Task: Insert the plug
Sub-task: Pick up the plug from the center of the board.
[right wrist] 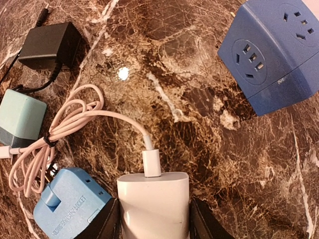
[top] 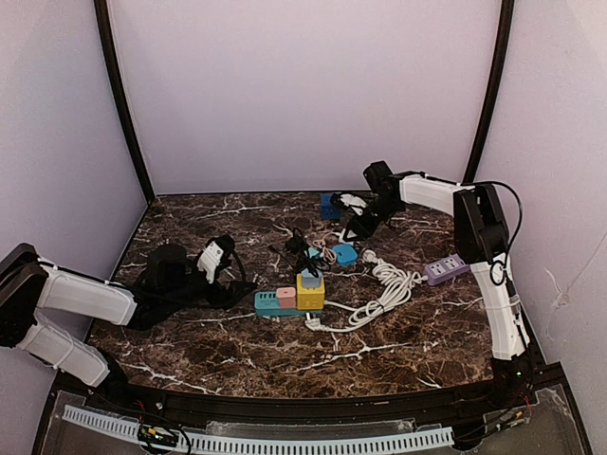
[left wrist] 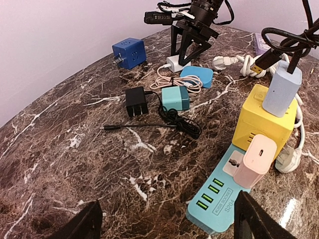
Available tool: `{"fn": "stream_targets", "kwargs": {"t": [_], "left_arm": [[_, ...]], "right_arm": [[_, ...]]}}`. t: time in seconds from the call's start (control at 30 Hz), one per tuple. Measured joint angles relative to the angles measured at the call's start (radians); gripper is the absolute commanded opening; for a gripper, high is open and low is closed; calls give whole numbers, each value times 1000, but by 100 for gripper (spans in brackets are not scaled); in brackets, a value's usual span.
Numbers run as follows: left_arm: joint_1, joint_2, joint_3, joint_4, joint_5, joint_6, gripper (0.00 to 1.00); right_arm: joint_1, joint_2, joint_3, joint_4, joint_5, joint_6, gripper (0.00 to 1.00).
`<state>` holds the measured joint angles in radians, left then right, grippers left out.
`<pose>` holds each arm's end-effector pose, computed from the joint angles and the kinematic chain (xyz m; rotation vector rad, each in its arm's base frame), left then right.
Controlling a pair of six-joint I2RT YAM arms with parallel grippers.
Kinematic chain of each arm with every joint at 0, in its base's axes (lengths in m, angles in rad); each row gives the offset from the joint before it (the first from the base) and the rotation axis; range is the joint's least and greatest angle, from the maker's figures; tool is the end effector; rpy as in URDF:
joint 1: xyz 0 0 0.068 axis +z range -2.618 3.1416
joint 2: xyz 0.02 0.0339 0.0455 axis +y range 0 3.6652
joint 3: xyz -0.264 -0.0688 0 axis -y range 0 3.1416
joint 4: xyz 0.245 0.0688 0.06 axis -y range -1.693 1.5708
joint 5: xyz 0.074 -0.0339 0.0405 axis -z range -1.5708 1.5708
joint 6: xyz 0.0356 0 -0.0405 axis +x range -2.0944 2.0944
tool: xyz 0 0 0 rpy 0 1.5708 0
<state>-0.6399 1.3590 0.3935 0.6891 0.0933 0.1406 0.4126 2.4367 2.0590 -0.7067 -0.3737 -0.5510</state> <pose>0.2054 -0.1570 0.1744 0.7712 1.7016 -0.4331 0.4721 0.2208 0.1553 -1.3121 2.2463 0.4455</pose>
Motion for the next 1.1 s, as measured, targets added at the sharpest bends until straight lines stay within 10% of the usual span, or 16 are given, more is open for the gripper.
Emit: {"fn": "stream_targets", "kwargs": {"t": [0.2, 0.43, 0.7, 1.1], "left_arm": [[0, 0, 0, 0, 3, 1, 79], [0, 0, 0, 0, 5, 2, 79], [0, -19, 0, 11, 22, 94, 77], [5, -270, 22, 32, 157, 457, 78]], "right_arm": [[3, 25, 5, 9, 22, 29, 60], [5, 25, 7, 18, 30, 47, 11], [5, -8, -9, -1, 7, 75, 0], [169, -656, -109, 63, 124, 95, 0]]}}
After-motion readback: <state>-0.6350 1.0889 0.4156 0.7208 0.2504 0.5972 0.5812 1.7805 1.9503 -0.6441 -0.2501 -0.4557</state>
